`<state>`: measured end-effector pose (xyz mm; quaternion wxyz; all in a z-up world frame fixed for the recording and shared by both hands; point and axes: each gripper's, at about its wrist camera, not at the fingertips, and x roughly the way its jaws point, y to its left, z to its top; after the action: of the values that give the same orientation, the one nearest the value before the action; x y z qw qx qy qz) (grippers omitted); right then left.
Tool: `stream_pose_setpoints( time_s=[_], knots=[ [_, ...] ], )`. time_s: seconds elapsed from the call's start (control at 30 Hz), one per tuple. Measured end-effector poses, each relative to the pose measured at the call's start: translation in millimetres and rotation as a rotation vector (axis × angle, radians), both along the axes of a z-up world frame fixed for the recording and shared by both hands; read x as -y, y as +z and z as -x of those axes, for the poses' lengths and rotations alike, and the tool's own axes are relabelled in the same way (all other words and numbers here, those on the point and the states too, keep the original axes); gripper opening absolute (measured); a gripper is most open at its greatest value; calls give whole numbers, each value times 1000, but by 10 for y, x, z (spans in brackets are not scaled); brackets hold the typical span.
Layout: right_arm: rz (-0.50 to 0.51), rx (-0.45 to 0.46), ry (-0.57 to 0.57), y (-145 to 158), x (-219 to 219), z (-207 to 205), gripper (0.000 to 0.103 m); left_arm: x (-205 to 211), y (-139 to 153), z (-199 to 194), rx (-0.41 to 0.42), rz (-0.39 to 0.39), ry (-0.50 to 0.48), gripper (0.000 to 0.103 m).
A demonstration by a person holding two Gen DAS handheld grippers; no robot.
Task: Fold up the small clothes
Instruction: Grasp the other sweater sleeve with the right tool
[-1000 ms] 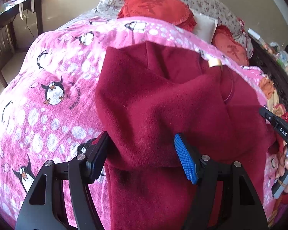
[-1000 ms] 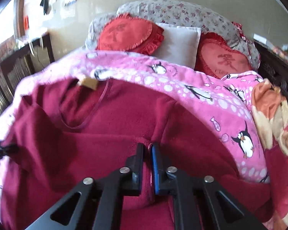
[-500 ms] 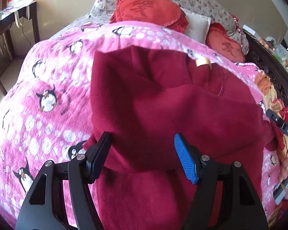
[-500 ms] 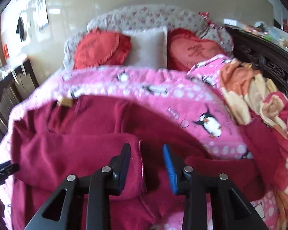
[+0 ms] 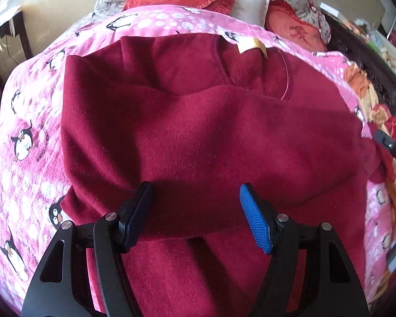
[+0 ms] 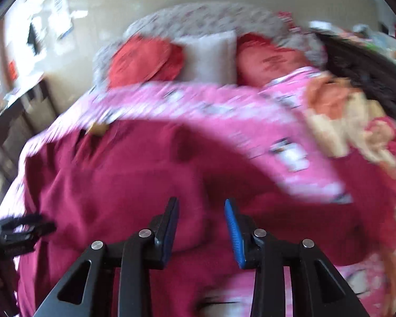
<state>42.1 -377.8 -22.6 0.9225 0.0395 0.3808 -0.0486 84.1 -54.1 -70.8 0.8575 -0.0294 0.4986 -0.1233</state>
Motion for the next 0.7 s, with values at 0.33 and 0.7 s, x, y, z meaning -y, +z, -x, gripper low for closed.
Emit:
stream_pose_setpoints(
  time_s=[0.33, 0.7],
  knots=[
    [166, -111, -287, -191, 1328, 24, 69, -49, 6, 29, -17, 36, 30, 69],
    [96, -86, -336, -201, 1930, 8, 4, -77, 0, 59, -24, 30, 22, 68]
  ],
)
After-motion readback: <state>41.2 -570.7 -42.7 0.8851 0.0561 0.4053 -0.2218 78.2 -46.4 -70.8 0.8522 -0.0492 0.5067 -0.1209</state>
